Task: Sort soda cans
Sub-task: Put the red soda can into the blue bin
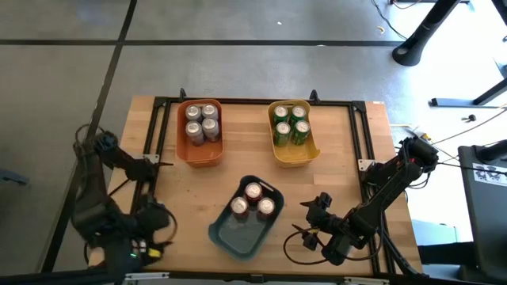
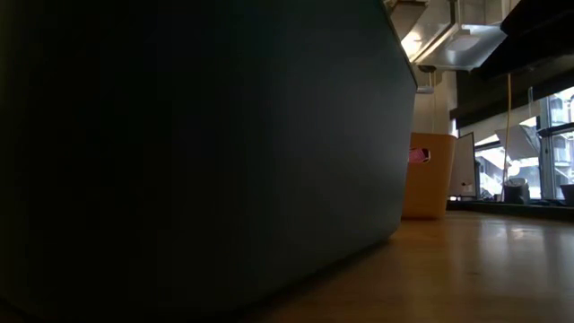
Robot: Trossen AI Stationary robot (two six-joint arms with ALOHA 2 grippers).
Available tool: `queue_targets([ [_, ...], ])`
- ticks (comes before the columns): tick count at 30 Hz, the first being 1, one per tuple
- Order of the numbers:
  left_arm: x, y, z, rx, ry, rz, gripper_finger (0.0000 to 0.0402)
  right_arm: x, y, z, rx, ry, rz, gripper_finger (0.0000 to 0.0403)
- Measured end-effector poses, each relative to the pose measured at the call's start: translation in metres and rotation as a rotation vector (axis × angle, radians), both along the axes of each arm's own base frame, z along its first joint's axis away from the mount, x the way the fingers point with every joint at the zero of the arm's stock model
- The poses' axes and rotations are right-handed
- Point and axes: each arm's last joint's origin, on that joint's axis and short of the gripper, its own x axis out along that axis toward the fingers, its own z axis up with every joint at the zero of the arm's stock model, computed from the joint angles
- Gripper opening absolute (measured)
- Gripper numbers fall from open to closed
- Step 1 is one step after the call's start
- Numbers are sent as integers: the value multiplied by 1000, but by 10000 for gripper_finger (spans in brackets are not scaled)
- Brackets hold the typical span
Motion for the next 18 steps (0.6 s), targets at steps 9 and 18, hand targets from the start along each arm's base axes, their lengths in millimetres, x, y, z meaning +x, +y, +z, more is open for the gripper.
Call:
queue_targets([
  [9,-34,12,-12,-94,21,123,396,2,-2,1,-29,-14,-6,376],
  [18,-32,-1,-32,-115,125,75,395,12,-12,1,-27,-15,-52,376],
])
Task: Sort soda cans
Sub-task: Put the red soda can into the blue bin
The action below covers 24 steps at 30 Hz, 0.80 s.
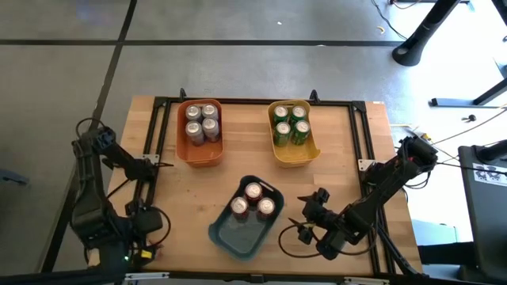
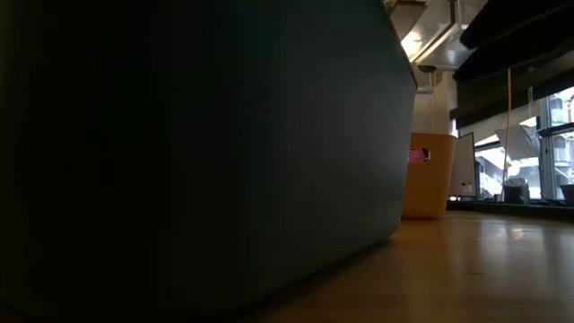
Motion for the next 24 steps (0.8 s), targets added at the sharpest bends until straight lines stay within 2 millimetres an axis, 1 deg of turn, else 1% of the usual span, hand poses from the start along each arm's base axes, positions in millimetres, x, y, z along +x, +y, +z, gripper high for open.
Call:
queue_targets([
  [3,-6,-4,-15,11,112,-58,395,3,-4,0,0,0,-16,376],
  [6,-9,-8,-28,-11,168,-100,395,7,-7,0,4,5,-30,376],
  [16,-19,-24,-56,-72,158,-182,395,8,-9,0,-2,-2,-39,376],
  [21,-27,-29,-70,-108,183,-148,395,8,-9,0,-5,-5,-40,376],
  [24,-30,-32,-79,-132,182,-158,395,8,-9,0,-6,-5,-39,376],
])
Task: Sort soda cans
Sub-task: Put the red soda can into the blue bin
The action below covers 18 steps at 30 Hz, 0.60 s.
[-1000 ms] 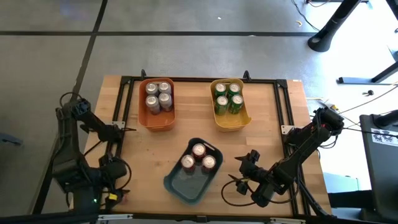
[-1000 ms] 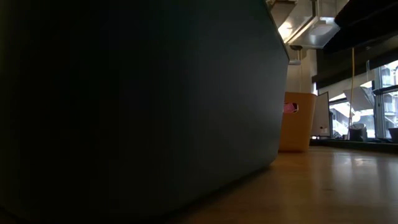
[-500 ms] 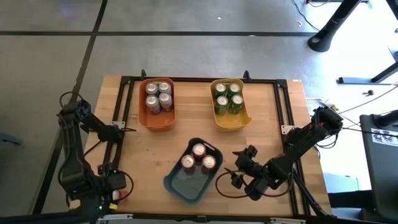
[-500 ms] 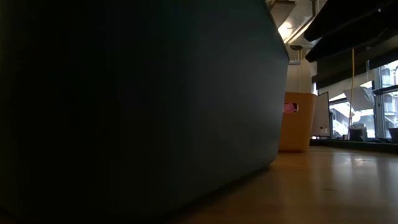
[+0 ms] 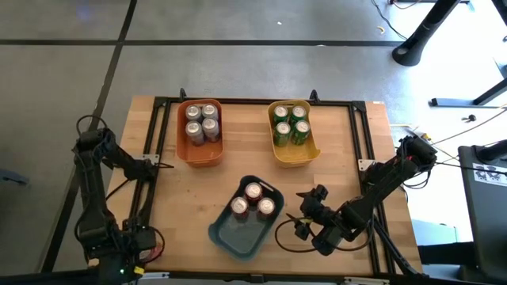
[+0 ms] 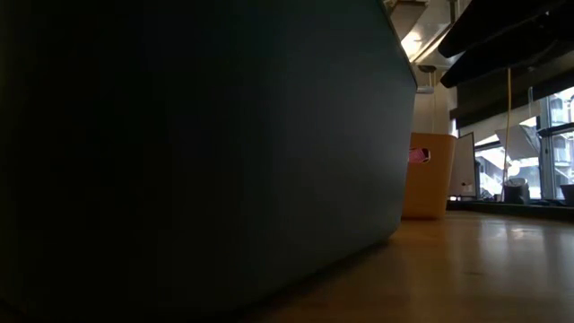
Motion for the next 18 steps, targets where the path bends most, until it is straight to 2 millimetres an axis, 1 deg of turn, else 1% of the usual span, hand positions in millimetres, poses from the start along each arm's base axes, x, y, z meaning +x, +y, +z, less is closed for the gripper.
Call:
queue_targets([
  [3,-1,0,-8,-5,29,0,395,0,0,0,-8,3,6,376],
  [9,-3,4,-18,8,104,19,395,0,0,0,-15,5,13,376],
  [18,-3,9,-31,43,115,18,395,0,0,0,-21,-3,8,376],
])
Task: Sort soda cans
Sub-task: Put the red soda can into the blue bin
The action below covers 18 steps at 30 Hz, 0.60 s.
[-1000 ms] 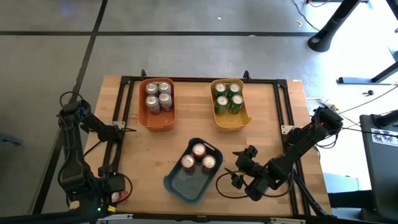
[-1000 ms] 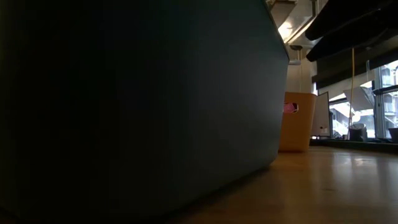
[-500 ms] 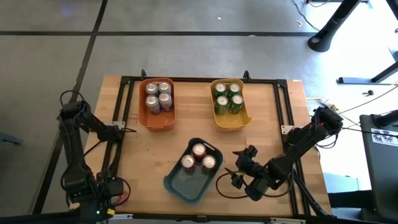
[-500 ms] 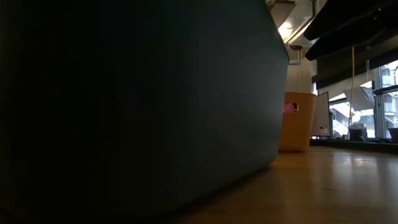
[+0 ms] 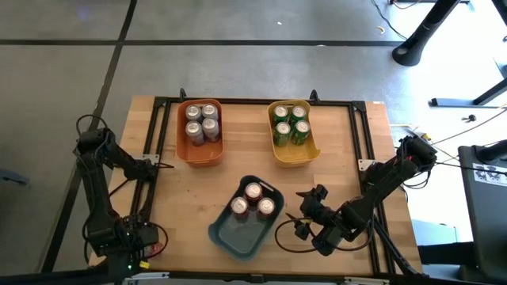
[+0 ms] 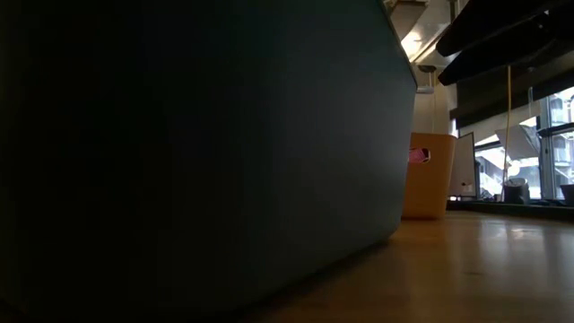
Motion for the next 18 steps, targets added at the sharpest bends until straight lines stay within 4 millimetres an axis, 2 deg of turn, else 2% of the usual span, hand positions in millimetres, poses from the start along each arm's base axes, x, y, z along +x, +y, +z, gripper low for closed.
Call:
queue_targets([
  [6,7,-3,-10,44,2,-61,387,0,0,0,-3,-3,-2,376],
  [10,13,-5,-18,63,28,-94,348,0,0,0,-3,-3,-2,376],
  [14,20,-1,-18,55,78,-62,299,0,0,0,-3,-3,-2,376],
  [18,31,3,-13,40,86,-34,298,0,0,0,-6,-2,0,376],
])
